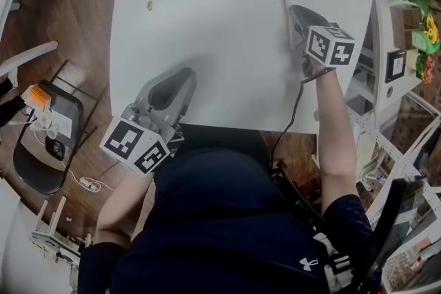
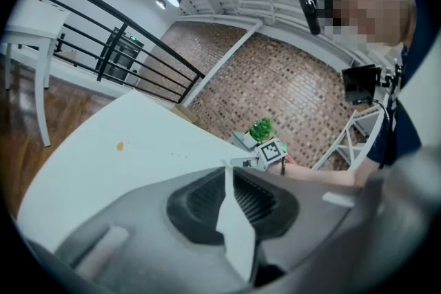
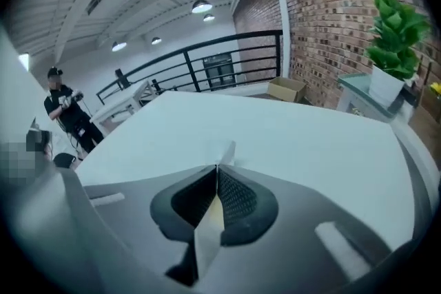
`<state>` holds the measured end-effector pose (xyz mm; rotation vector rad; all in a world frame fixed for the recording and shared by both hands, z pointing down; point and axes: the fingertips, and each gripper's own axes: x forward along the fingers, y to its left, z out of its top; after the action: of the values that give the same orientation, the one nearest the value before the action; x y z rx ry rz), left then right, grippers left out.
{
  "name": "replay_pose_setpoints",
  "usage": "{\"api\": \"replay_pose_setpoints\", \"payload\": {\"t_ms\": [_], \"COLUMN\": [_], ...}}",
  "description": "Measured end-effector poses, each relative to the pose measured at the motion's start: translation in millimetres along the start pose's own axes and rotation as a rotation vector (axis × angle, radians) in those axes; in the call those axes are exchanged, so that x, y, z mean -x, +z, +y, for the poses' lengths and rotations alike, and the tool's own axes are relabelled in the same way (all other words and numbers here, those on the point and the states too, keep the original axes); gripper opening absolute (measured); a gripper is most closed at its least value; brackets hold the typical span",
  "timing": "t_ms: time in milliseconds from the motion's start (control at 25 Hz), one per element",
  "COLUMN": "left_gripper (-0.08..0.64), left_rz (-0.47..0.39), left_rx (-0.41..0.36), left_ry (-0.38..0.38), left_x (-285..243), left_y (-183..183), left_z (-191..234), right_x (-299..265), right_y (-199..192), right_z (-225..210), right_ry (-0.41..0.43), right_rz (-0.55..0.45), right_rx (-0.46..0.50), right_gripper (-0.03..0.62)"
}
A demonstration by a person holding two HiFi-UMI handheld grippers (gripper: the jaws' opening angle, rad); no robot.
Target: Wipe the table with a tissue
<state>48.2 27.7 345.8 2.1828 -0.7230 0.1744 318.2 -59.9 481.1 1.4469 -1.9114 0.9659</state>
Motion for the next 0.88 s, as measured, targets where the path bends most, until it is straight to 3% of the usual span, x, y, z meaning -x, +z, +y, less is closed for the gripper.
{"api": "replay_pose_setpoints", "payload": {"t_ms": [160,440,680,880], "left_gripper": [0.034,0.034,0.032,0.032], "left_rz": [0.006,-0.014,-0.025,-0.025], "left_rx": [0.005,0.022,0.034,0.034], "left_ry": [-0.001,0.040,0.044,0.042], "left_x": [0,13,18,22], "left_y": [-4,-3,1,4], "left_z": [-5,10,18,25], "right_x": [-22,-44,-50,-52], "right_y": [-17,-15,-18,-18], "right_z": [2,46,75,85], "right_ry": [-0.034,0.010,0.050,0.090], "right_rz": [0.099,0.117,0.118,0.109], "right_rx": [0.076,0.146,0.157,0.080], "right_gripper": [0.014,0.014,0.014,0.014]}}
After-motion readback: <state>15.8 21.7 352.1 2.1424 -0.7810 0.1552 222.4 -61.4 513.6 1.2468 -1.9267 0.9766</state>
